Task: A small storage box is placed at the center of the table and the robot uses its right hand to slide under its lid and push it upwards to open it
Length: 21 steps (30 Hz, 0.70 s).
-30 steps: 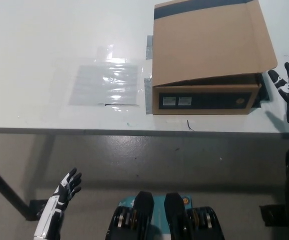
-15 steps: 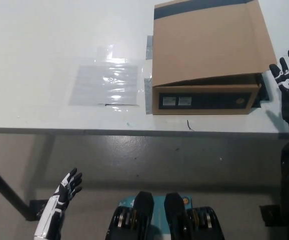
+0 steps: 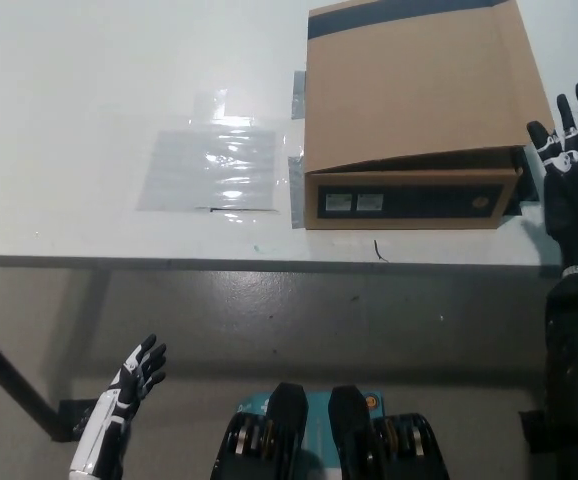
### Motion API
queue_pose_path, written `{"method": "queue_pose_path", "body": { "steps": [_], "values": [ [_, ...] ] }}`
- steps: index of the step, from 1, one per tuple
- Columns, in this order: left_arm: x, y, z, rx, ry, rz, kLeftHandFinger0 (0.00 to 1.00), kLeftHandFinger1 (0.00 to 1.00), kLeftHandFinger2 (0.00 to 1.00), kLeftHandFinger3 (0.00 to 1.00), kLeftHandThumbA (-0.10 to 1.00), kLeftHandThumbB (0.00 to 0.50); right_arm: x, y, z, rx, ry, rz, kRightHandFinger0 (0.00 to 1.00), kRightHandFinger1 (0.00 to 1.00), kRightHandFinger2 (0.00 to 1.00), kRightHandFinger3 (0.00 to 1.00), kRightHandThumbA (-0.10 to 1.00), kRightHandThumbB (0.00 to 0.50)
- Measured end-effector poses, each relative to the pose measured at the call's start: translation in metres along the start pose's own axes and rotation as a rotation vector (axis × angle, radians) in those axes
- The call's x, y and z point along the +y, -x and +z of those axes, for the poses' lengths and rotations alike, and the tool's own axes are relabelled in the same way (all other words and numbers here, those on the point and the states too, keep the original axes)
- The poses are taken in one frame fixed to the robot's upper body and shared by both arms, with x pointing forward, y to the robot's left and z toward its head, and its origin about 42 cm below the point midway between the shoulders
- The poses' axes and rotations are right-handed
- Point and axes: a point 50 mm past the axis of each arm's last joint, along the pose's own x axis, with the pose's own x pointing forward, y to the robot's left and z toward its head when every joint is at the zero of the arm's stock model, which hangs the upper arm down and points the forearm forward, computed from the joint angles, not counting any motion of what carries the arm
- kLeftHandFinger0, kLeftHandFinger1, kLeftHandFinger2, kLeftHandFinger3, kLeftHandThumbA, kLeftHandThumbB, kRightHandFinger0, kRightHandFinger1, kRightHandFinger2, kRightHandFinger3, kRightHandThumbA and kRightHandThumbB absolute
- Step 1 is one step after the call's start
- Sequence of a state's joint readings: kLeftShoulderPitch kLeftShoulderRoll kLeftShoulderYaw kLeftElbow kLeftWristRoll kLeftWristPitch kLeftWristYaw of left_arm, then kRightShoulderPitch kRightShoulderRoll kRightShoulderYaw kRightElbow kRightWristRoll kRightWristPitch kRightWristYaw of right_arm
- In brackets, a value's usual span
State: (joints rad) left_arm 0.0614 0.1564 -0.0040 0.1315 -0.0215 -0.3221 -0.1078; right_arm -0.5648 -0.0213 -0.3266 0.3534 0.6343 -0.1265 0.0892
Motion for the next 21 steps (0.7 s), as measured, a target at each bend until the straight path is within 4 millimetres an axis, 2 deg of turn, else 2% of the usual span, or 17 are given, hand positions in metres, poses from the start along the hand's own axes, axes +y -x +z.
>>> {"method": "queue_pose_path", "body": {
  "steps": [5, 10, 16, 21],
  "values": [
    [0.0001, -0.0013, 0.0001, -0.001, -0.001, 0.000, 1.00, 1.00, 1.00, 1.00, 1.00, 0.303, 0.0016, -0.0018, 0.0002, 0.000, -0.015, 0.002, 1.00, 1.00, 1.00, 1.00, 1.00, 0.323],
    [0.0001, -0.0013, -0.0003, 0.000, -0.001, -0.001, 1.00, 1.00, 1.00, 1.00, 1.00, 0.282, 0.0036, -0.0045, 0.0006, -0.002, -0.028, 0.005, 1.00, 1.00, 1.00, 1.00, 1.00, 0.315],
    [0.0002, -0.0013, -0.0003, 0.000, 0.000, -0.001, 1.00, 1.00, 1.00, 1.00, 1.00, 0.306, 0.0037, -0.0050, 0.0007, 0.000, -0.044, 0.004, 1.00, 1.00, 1.00, 1.00, 1.00, 0.318],
    [0.0002, -0.0012, -0.0003, 0.000, 0.000, -0.001, 1.00, 1.00, 1.00, 1.00, 1.00, 0.299, 0.0055, -0.0057, -0.0004, 0.010, -0.068, 0.004, 1.00, 1.00, 1.00, 1.00, 1.00, 0.330]
  ]
}}
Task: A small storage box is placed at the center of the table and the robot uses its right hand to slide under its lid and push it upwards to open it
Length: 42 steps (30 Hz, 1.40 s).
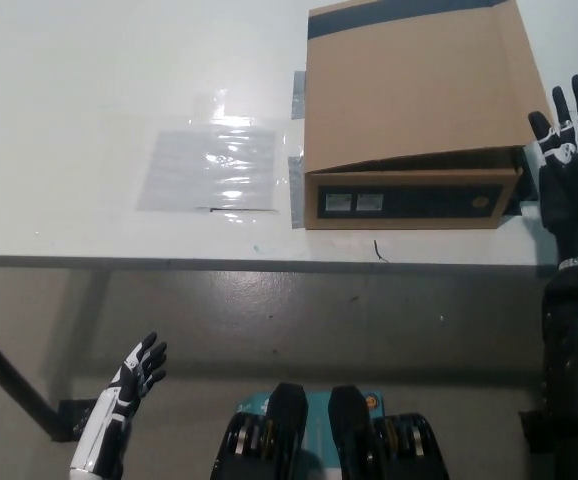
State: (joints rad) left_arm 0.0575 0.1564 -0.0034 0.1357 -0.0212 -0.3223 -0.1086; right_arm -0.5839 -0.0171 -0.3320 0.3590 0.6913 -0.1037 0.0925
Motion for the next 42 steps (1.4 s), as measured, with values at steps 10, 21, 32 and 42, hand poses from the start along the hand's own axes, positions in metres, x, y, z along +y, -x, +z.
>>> {"method": "queue_pose_path", "body": {
  "steps": [10, 21, 32, 42],
  "values": [
    [0.000, 0.000, 0.000, 0.000, -0.001, 0.000, 1.00, 1.00, 1.00, 1.00, 1.00, 0.291, 0.016, -0.004, -0.009, 0.021, -0.136, -0.002, 1.00, 1.00, 1.00, 1.00, 1.00, 0.332],
    [0.000, 0.000, 0.000, -0.001, -0.002, 0.000, 1.00, 1.00, 1.00, 1.00, 1.00, 0.287, 0.021, -0.004, -0.016, 0.027, -0.207, -0.004, 1.00, 1.00, 1.00, 1.00, 1.00, 0.338],
    [0.000, 0.000, 0.000, -0.002, -0.002, 0.000, 1.00, 1.00, 1.00, 1.00, 1.00, 0.288, 0.050, -0.018, -0.015, -0.010, -0.344, 0.029, 1.00, 1.00, 1.00, 1.00, 1.00, 0.342],
    [0.000, -0.001, 0.000, -0.002, -0.005, 0.000, 1.00, 1.00, 1.00, 1.00, 1.00, 0.282, 0.108, -0.043, -0.006, -0.034, -0.508, 0.086, 1.00, 1.00, 1.00, 1.00, 1.00, 0.356]
  ]
}}
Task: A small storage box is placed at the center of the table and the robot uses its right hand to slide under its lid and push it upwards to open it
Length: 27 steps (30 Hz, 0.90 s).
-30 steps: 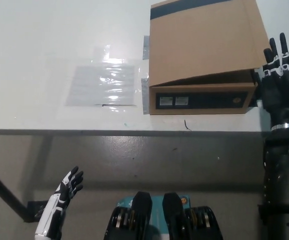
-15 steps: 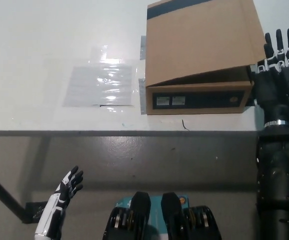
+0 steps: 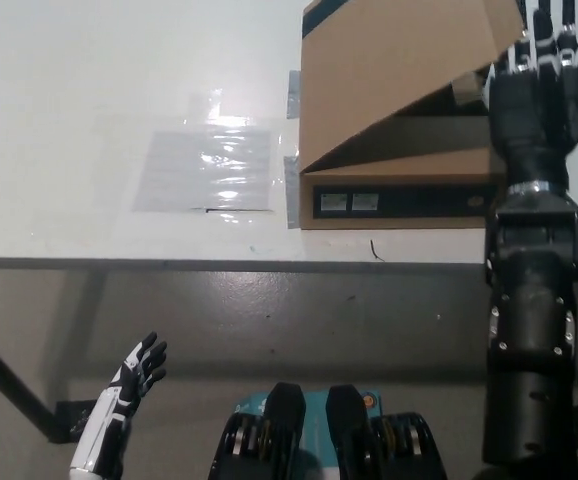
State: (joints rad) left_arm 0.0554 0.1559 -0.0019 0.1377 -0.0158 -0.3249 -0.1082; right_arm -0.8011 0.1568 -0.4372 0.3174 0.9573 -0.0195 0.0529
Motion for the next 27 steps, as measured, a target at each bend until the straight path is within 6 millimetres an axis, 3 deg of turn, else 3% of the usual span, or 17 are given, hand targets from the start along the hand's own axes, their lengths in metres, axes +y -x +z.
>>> {"method": "queue_pose_path", "body": {
  "steps": [4, 8, 9, 10, 13, 17, 20, 23, 27],
  "values": [
    [0.000, 0.000, 0.000, 0.000, 0.000, 0.000, 1.00, 1.00, 1.00, 1.00, 1.00, 0.284, 0.008, -0.003, -0.009, 0.006, -0.034, -0.005, 1.00, 1.00, 1.00, 1.00, 1.00, 0.365],
    [0.000, 0.000, 0.000, -0.001, -0.001, -0.001, 1.00, 1.00, 1.00, 1.00, 1.00, 0.286, 0.004, -0.001, -0.016, 0.019, -0.049, -0.037, 1.00, 1.00, 1.00, 1.00, 1.00, 0.358],
    [0.000, 0.000, 0.000, -0.001, -0.002, -0.001, 1.00, 1.00, 1.00, 1.00, 1.00, 0.285, 0.002, -0.001, -0.018, 0.023, -0.052, -0.046, 1.00, 1.00, 1.00, 1.00, 1.00, 0.308],
    [0.000, 0.000, 0.000, -0.001, -0.002, -0.001, 1.00, 1.00, 1.00, 1.00, 1.00, 0.289, 0.001, 0.000, -0.021, 0.028, -0.055, -0.055, 1.00, 1.00, 1.00, 1.00, 1.00, 0.343],
    [0.000, 0.000, 0.001, -0.002, -0.003, -0.001, 1.00, 1.00, 1.00, 1.00, 1.00, 0.296, -0.005, 0.004, -0.035, 0.061, -0.072, -0.092, 1.00, 1.00, 1.00, 1.00, 1.00, 0.340],
    [0.000, 0.001, 0.000, -0.001, -0.005, -0.002, 1.00, 1.00, 1.00, 1.00, 1.00, 0.280, -0.010, 0.012, -0.062, 0.119, -0.099, -0.137, 1.00, 1.00, 1.00, 1.00, 1.00, 0.318],
    [0.000, 0.001, 0.000, 0.000, -0.002, -0.003, 1.00, 1.00, 1.00, 1.00, 1.00, 0.287, -0.009, 0.017, -0.085, 0.179, -0.108, -0.157, 1.00, 1.00, 1.00, 1.00, 1.00, 0.334],
    [-0.001, 0.002, 0.000, 0.002, -0.001, -0.005, 1.00, 1.00, 1.00, 1.00, 1.00, 0.303, -0.001, 0.022, -0.109, 0.234, -0.125, -0.161, 1.00, 1.00, 1.00, 1.00, 1.00, 0.308],
    [-0.002, 0.003, 0.000, 0.002, -0.001, -0.010, 1.00, 1.00, 1.00, 1.00, 1.00, 0.316, 0.014, 0.024, -0.137, 0.305, -0.125, -0.144, 1.00, 1.00, 1.00, 1.00, 1.00, 0.327]
  ]
}}
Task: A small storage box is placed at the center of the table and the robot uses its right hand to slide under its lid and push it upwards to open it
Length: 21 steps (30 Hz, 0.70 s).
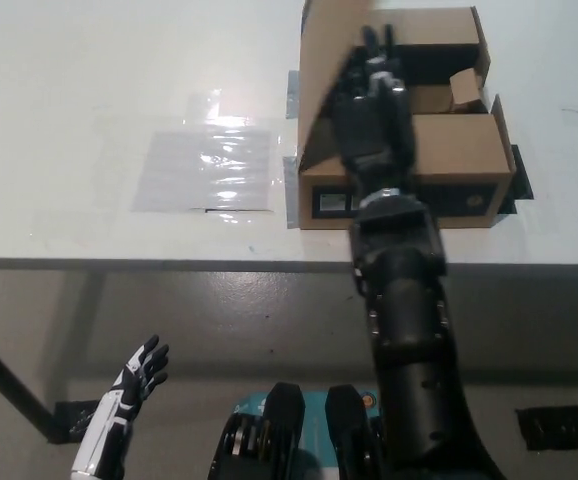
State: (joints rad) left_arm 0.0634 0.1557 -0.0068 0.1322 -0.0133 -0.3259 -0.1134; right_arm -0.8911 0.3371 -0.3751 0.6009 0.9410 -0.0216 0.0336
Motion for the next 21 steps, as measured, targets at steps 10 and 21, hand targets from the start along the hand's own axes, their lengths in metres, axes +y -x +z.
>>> {"method": "queue_pose_path", "body": {
  "steps": [10, 21],
  "values": [
    [-0.002, -0.003, 0.002, -0.009, 0.000, -0.015, 1.00, 1.00, 1.00, 1.00, 1.00, 0.261, 0.049, -0.009, -0.040, 0.128, 0.248, 0.163, 1.00, 1.00, 1.00, 1.00, 1.00, 0.342],
    [-0.004, -0.013, 0.006, -0.030, -0.007, -0.040, 1.00, 1.00, 1.00, 1.00, 1.00, 0.281, 0.039, -0.004, -0.064, 0.228, 0.542, 0.207, 1.00, 1.00, 1.00, 1.00, 1.00, 0.271]
  ]
}}
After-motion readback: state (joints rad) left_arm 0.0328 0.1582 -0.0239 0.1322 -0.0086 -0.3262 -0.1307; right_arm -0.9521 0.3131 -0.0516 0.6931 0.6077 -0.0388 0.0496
